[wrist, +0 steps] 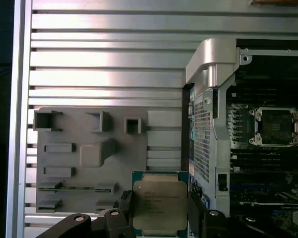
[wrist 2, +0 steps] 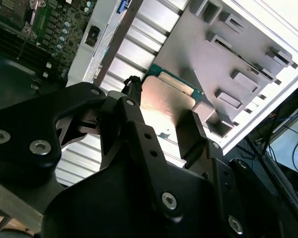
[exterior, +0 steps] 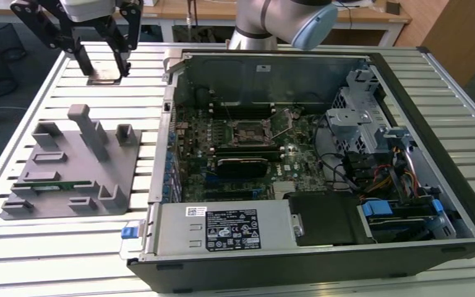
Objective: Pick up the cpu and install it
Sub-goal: 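Pick up the cpu and move it towards the insertion slot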
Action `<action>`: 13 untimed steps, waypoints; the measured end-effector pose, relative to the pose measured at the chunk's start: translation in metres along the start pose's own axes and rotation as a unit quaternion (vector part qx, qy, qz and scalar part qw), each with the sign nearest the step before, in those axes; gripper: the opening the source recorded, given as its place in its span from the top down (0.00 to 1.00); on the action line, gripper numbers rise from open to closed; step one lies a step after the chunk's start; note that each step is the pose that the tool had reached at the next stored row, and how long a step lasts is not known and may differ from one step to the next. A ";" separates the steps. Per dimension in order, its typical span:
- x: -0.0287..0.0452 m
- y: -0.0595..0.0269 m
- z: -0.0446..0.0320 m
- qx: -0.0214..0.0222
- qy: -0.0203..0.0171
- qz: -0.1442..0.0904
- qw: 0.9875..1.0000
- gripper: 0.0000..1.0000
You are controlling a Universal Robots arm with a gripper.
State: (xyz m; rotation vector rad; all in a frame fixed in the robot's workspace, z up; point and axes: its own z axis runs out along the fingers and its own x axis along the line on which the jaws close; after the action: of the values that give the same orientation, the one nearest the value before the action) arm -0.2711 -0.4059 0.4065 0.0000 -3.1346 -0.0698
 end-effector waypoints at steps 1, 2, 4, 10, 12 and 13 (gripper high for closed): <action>-0.0013 0.0000 0.0000 0.000 0.000 0.000 1.000 0.47; -0.0026 0.0000 0.0000 0.000 0.000 0.000 1.000 0.47; -0.0052 0.0000 0.0000 0.000 0.000 0.000 1.000 0.47; -0.0133 0.0000 0.0000 0.000 0.000 0.000 1.000 0.47; -0.0159 0.0000 -0.0001 0.000 0.000 0.000 1.000 0.47; -0.0174 0.0000 -0.0001 0.000 0.000 0.000 1.000 0.47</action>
State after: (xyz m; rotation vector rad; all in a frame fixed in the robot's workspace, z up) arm -0.2538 -0.4059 0.4065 0.0001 -3.1346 -0.0699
